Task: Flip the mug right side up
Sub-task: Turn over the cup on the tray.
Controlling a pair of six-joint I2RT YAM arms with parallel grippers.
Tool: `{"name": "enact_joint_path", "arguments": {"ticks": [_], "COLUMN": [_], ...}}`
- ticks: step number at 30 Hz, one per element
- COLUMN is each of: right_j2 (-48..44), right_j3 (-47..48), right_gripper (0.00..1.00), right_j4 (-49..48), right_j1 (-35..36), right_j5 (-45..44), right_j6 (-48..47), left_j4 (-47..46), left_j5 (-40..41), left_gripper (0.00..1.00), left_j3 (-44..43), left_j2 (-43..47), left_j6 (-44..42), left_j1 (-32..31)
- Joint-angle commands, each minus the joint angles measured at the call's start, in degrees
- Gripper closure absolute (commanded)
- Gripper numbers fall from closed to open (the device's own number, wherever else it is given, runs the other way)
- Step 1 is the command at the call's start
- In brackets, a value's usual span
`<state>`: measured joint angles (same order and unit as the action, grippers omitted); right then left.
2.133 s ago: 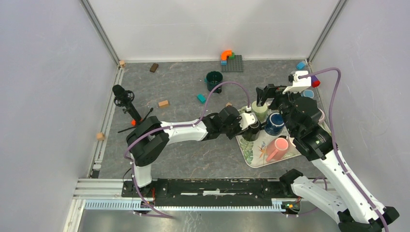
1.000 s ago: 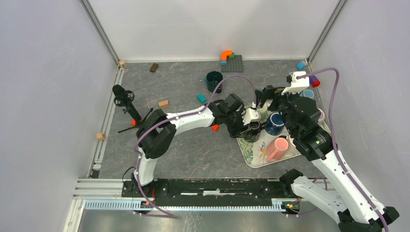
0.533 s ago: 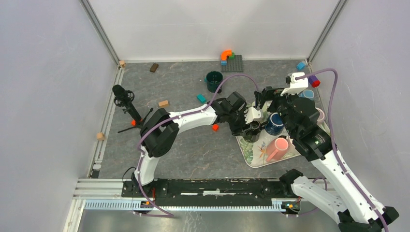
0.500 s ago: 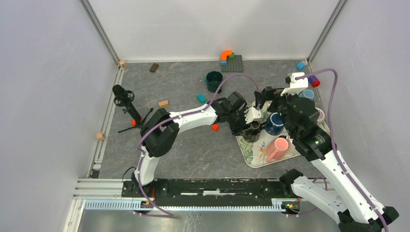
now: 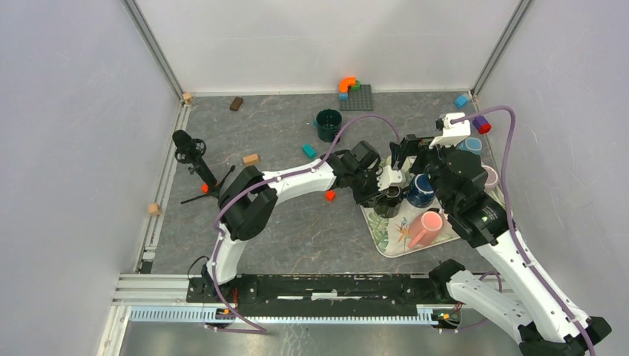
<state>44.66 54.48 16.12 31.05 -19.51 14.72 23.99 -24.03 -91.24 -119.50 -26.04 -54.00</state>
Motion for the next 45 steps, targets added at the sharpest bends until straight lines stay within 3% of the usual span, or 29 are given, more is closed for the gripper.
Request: {"name": "enact_joint_path", "arguments": {"ticks": [1, 10, 16, 25, 33, 40, 45], "right_j2": [-0.93, -1.35, -1.2, -1.9, -3.23, -4.48, -3.33], "right_j3": [-0.21, -0.88, -1.5, -0.98, -0.25, -1.11, -1.98], "right_gripper": [0.02, 0.02, 0.02, 0.02, 0.02, 0.02, 0.02], "right_j4": [-0.91, -1.2, -1.95, -2.66, -1.79, -4.46, -8.19], "right_j1": [-0.12, -0.14, -0.11, -0.11, -0.14, -0.12, -0.12], "right_j5": [0.38, 0.77, 1.2, 2.36, 4.52, 11.71, 22.97], "right_j6": [0.07, 0.39, 0.78, 1.46, 1.79, 2.24, 3.2], "left_j4": [-0.45, -1.79, -3.66, -17.59, -22.5, -26.07, -27.63], "left_j5": [-0.54, 0.24, 1.18, 2.54, 4.0, 3.23, 1.4], "left_gripper": [0.71, 0.97, 0.98, 0.98, 0.98, 0.98, 0.98], "left_j3": [-2.21, -0.67, 1.48, 12.09, 16.62, 19.12, 19.61], "left_j2": [-0.98, 0.45, 4.01, 12.44, 18.08, 24.36, 28.86], "left_j6": [0.04, 3.6, 7.8, 16.95, 23.5, 31.31, 36.36], "left_j1": [-0.58, -0.91, -0.93, -0.57, 0.89, 5.02, 9.39]}}
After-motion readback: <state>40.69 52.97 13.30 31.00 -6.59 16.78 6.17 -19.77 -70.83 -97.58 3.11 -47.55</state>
